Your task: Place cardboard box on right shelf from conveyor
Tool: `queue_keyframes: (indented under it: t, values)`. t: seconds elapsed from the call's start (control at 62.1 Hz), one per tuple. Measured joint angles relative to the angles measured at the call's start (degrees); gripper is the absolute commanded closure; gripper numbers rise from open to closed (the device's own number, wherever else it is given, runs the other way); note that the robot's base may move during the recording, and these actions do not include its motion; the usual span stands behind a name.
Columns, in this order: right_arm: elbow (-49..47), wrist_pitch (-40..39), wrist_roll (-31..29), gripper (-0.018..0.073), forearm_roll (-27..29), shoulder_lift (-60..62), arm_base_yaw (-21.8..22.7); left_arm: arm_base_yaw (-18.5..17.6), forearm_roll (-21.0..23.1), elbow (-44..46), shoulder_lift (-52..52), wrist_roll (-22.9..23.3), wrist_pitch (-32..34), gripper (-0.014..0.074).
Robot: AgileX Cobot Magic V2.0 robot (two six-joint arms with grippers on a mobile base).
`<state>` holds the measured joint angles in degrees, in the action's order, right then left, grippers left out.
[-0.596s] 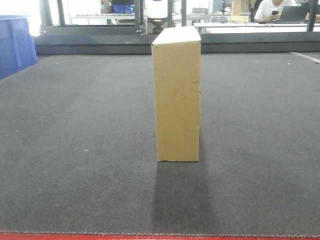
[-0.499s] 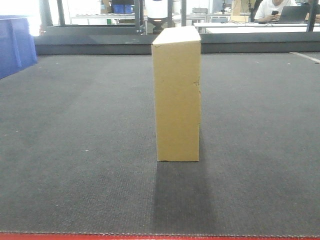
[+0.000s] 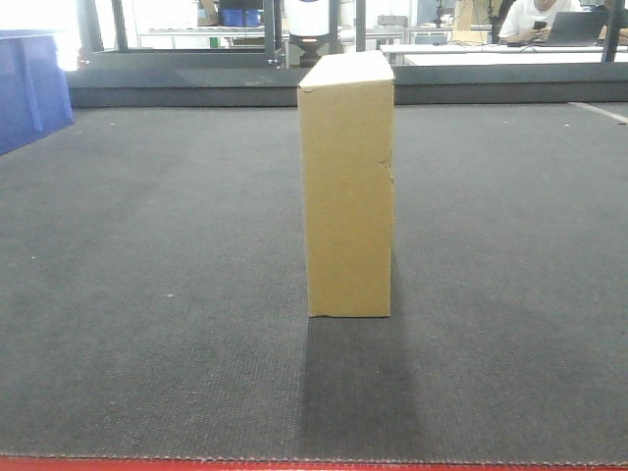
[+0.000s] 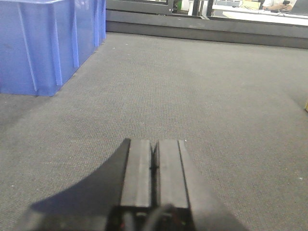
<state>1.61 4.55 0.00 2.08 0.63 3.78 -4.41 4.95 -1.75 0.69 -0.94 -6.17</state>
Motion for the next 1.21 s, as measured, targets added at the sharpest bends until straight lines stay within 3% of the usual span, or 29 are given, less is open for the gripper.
queue_keyframes:
  t: [0.37, 0.548, 0.628, 0.789, 0.886, 1.047, 1.208]
  values:
    - [-0.3, -2.4, 0.0, 0.0502, 0.0, 0.0, 0.0, 0.0, 0.0, 0.0, 0.0, 0.0, 0.0, 0.0715]
    - [-8.8, 0.4, 0.0, 0.0495, 0.0, -0.2, 0.0, 0.0, 0.0, 0.0, 0.0, 0.0, 0.0, 0.0715]
    - [-14.2, 1.7, 0.0, 0.0423, 0.0, -2.7, 0.0, 0.0, 0.0, 0.0, 0.0, 0.0, 0.0, 0.0715]
    - [-22.2, 2.9, 0.0, 0.0076, 0.0, -12.0, -0.1, 0.0, 0.0, 0.0, 0.0, 0.0, 0.0, 0.0715]
    - [-26.3, 3.3, 0.0, -0.0078, 0.0, -18.1, -0.8, 0.0, 0.0, 0.0, 0.0, 0.0, 0.0, 0.0715]
    - [-33.9, 4.4, 0.0, -0.0055, -1.1, -29.6, -4.9, 0.0, 0.0, 0.0, 0.0, 0.0, 0.0, 0.0715]
    - [-44.9, 10.2, 3.0, -0.0055, -2.9, -42.6, -12.1, 0.0, 0.0, 0.0, 0.0, 0.0, 0.0, 0.0715]
